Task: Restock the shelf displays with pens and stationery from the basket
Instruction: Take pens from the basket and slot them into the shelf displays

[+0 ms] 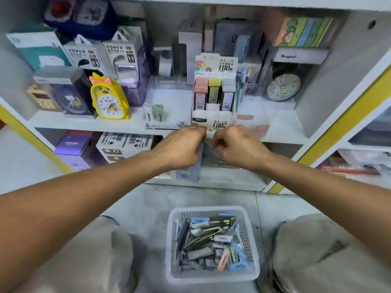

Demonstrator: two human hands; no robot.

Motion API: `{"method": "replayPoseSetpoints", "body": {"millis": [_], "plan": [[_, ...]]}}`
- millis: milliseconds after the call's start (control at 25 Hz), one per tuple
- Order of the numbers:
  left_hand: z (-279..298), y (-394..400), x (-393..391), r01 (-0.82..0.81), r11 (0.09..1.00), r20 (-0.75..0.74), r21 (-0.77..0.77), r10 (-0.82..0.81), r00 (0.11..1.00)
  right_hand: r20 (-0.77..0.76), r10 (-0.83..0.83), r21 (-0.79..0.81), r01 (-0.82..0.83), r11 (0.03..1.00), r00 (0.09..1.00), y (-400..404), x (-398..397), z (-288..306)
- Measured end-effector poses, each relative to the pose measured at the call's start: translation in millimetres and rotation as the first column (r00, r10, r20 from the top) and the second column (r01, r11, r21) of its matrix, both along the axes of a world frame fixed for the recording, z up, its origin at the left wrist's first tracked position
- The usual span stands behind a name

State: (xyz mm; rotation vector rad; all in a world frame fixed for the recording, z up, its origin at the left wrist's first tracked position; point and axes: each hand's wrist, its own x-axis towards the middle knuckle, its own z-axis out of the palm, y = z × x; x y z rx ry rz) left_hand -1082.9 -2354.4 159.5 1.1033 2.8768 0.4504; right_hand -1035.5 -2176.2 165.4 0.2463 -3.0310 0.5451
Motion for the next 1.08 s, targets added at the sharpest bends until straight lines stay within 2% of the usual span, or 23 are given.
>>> {"method": "replayPoseSetpoints", "body": {"millis": [80,160,240,320,440,560,640,840,960,1080], "plan": [[-41.2,-2.9,18.6,0.06,0.968,0.208,-0.244,-0.008,0.978,0.329,0.044,0.129,-0.091,0.987,0.943,-7.5,21.8,-55.9],[-88.0,-0.4,38.0,0.156,0.903,0.366,-0.401,0.002,0.931,0.567,0.034,0.171,-0.158,0.972,0.823,-11.7,43.6,-113.2],[-132.2,3.7,59.0,0.218,0.853,0.458,-0.474,0.028,0.888,0.678,-0.019,0.17,-0.132,0.977,0.734,-12.4,64.0,-163.9],[-173.1,7.0,81.1,0.264,0.825,0.537,-0.5,0.056,0.842,0.728,-0.068,0.167,-0.08,0.983,0.682,-8.8,85.3,-210.1],[-224.3,8.1,107.1,0.272,0.844,0.615,-0.463,0.085,0.784,0.719,-0.163,0.148,0.08,0.986,0.676,1.7,119.6,-261.8],[-267.5,8.8,126.8,0.171,0.871,0.554,-0.461,0.132,0.822,0.562,-0.29,0.137,0.259,0.956,0.774,8.1,138.7,-290.3],[-289.1,11.9,135.0,0.075,0.863,0.484,-0.5,0.207,0.85,0.474,-0.319,0.146,0.285,0.948,0.821,10.5,135.7,-303.8],[-316.1,24.1,139.1,-0.036,0.853,0.487,-0.521,0.331,0.808,0.414,-0.308,0.219,0.235,0.947,0.856,9.1,120.2,-328.4],[-324.4,31.3,135.3,-0.08,0.865,0.473,-0.496,0.346,0.811,0.373,-0.365,0.218,0.302,0.928,0.853,4.7,118.7,-337.7],[-327.4,38.4,128.1,-0.035,0.872,0.48,-0.489,0.303,0.823,0.39,-0.503,0.145,0.488,0.861,0.771,3.3,116.7,-340.6]]}}
